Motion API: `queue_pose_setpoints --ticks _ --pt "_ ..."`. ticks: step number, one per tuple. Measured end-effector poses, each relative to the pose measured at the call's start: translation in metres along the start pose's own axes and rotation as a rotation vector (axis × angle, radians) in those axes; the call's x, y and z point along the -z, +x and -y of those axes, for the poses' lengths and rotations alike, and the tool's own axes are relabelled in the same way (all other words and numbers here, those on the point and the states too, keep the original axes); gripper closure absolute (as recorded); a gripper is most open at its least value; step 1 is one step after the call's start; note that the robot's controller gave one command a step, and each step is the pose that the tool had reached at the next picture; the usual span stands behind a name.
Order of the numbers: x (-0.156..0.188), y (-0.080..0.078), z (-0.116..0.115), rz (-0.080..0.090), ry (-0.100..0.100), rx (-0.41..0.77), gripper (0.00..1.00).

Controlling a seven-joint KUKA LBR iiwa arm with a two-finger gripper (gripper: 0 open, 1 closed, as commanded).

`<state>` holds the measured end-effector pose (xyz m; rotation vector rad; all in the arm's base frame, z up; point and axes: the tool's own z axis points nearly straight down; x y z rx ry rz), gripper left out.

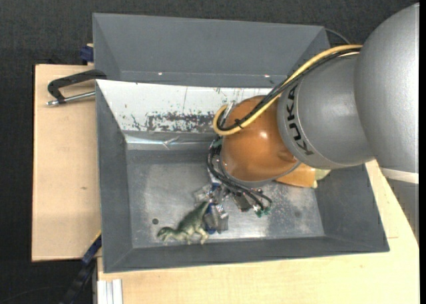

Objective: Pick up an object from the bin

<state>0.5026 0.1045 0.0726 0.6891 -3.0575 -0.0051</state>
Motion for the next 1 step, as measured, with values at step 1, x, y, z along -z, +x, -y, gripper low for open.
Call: queue_pose_setpoints --ticks 1 --pt "0.1827 -0.0005 0.0244 0.018 0.012 0.442 1.0"
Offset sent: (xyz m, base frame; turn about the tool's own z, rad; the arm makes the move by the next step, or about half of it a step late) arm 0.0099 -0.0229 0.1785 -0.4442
